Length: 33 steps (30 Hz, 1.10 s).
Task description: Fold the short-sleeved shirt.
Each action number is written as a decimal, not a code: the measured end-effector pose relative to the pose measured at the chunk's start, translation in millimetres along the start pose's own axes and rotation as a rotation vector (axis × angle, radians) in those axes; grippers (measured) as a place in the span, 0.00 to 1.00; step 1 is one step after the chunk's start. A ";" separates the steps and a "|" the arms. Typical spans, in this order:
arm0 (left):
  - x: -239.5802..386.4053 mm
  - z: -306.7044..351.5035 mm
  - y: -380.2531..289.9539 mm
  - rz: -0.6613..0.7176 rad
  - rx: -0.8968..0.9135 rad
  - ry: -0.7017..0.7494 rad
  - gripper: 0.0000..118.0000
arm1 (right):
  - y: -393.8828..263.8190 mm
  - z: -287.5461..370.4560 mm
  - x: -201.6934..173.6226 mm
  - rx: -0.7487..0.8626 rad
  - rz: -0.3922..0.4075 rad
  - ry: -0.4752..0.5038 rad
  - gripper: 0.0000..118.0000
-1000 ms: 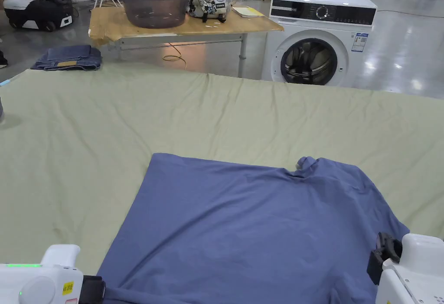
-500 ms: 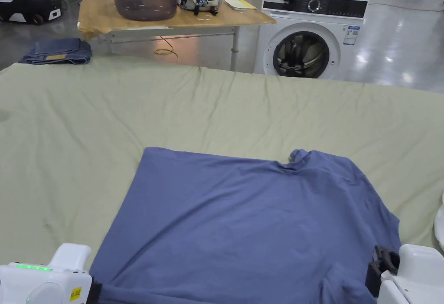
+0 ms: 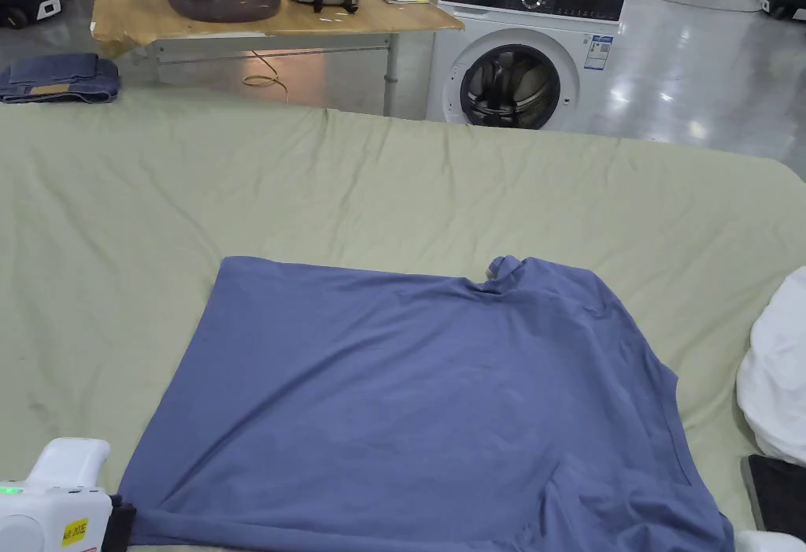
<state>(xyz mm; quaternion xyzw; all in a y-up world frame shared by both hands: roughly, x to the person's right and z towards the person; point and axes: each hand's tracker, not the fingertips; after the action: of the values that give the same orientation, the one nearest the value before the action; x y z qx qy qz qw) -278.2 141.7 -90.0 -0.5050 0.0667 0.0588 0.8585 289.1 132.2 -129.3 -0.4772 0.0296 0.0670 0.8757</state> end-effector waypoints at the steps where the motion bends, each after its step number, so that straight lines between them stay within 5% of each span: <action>1: -0.2 0.2 -0.2 0.002 0.001 -0.002 0.02 | -4.4 -6.8 0.3 -0.033 -0.002 0.020 0.54; 3: -2.0 0.0 -0.4 0.005 0.003 -0.007 0.02 | -18.1 -27.9 7.0 -0.010 -0.023 0.049 0.47; 5: -2.6 1.0 -1.0 0.004 0.006 -0.012 0.02 | -16.0 -21.5 6.2 0.024 -0.007 0.062 0.04; 7: -3.8 2.3 -0.9 0.005 0.012 -0.015 0.02 | -6.6 -11.8 1.1 0.031 -0.058 0.165 0.04; 10: -2.9 7.8 0.1 -0.002 0.035 -0.013 0.02 | -0.9 -5.2 -2.2 0.057 0.012 0.088 0.03; 18: -3.5 37.6 28.2 0.015 0.180 -0.053 0.01 | 44.2 30.9 16.9 0.215 -0.095 0.168 0.03; 33: -3.8 -8.7 159.5 0.034 0.252 -0.077 0.01 | 175.2 -33.6 2.7 0.258 -0.114 0.118 0.03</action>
<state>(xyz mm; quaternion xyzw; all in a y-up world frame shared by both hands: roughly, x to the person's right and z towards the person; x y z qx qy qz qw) -309.2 211.1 -230.5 -0.3892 0.0493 0.0837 0.9160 266.7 198.1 -293.6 -0.3645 0.0624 -0.0152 0.9290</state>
